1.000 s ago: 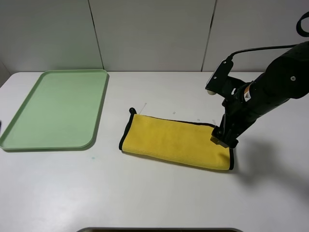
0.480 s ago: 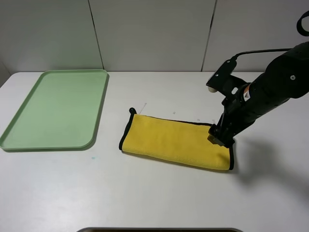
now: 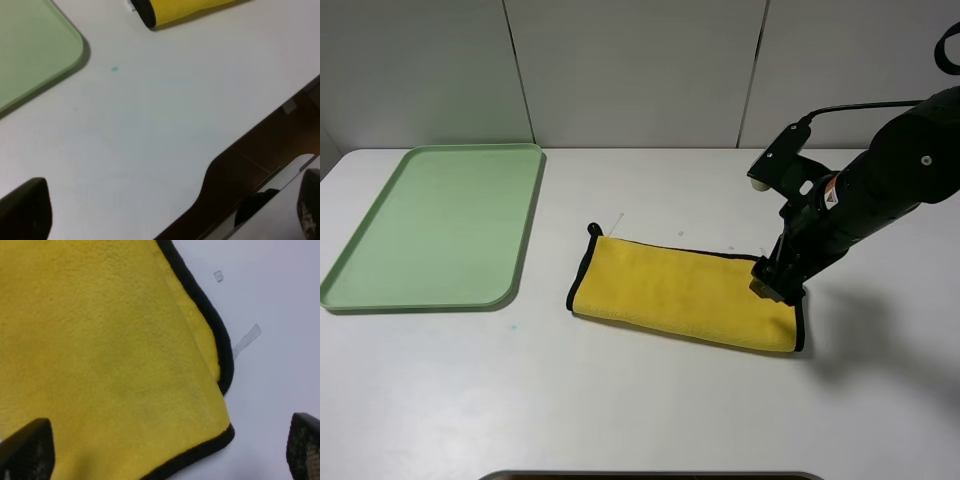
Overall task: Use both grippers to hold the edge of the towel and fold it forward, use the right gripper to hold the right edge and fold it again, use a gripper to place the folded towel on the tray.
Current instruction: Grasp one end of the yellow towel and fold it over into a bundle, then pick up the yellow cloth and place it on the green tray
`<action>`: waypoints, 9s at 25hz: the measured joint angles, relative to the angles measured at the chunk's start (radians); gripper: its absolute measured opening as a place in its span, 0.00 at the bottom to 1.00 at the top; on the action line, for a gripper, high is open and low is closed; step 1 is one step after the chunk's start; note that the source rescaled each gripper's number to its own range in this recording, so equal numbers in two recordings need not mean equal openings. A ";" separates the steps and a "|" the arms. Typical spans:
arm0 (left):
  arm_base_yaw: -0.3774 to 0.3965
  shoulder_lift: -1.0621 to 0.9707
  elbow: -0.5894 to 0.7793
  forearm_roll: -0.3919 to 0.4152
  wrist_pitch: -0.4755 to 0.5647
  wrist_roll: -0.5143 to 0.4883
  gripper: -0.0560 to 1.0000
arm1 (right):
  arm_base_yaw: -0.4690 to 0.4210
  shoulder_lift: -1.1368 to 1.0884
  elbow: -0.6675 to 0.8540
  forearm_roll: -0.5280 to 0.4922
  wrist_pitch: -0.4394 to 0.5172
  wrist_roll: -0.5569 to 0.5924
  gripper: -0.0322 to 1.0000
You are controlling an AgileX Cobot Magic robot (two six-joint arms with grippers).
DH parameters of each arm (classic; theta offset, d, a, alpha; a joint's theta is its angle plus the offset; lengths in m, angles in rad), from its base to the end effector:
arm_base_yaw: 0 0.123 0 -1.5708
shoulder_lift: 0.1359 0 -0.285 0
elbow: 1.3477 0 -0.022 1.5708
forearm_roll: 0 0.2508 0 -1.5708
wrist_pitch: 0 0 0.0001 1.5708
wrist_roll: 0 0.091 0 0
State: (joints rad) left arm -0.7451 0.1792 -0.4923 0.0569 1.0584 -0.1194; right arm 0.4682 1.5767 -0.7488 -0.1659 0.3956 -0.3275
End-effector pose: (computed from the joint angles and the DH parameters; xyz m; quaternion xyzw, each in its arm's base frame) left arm 0.0202 -0.0125 0.2737 0.2777 0.8533 -0.1587 0.4119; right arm 0.2514 0.1206 0.1699 -0.4395 0.8709 -0.0324 0.2176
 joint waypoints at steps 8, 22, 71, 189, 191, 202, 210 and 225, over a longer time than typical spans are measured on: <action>0.000 0.000 0.000 0.025 -0.001 0.001 0.98 | 0.000 0.000 0.000 0.010 0.000 0.080 1.00; 0.404 0.000 0.000 0.029 -0.003 0.003 0.98 | 0.000 0.000 0.000 0.043 0.035 0.598 1.00; 0.776 0.000 0.000 0.031 -0.003 0.003 0.98 | -0.092 0.206 -0.002 -0.036 0.018 0.853 1.00; 0.776 0.000 0.000 0.031 -0.004 0.003 0.98 | 0.055 0.431 -0.597 0.191 0.470 0.433 0.08; 0.776 0.000 0.000 0.031 -0.004 0.003 0.98 | 0.055 0.431 -0.597 0.201 0.465 0.432 0.08; 0.776 0.000 0.000 0.031 -0.004 0.003 0.98 | 0.055 0.431 -0.597 0.386 0.361 0.371 0.96; 0.776 0.000 0.000 0.031 -0.004 0.003 0.98 | 0.055 0.431 -0.597 0.396 0.378 0.327 1.00; 0.776 0.000 0.000 0.031 -0.004 0.003 0.98 | 0.055 0.163 -0.597 0.230 0.775 0.306 1.00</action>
State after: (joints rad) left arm 0.0305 0.1792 -0.4923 0.0879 1.0547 -0.1163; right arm 0.5234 1.7402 -1.3461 0.0640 1.1703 -0.0216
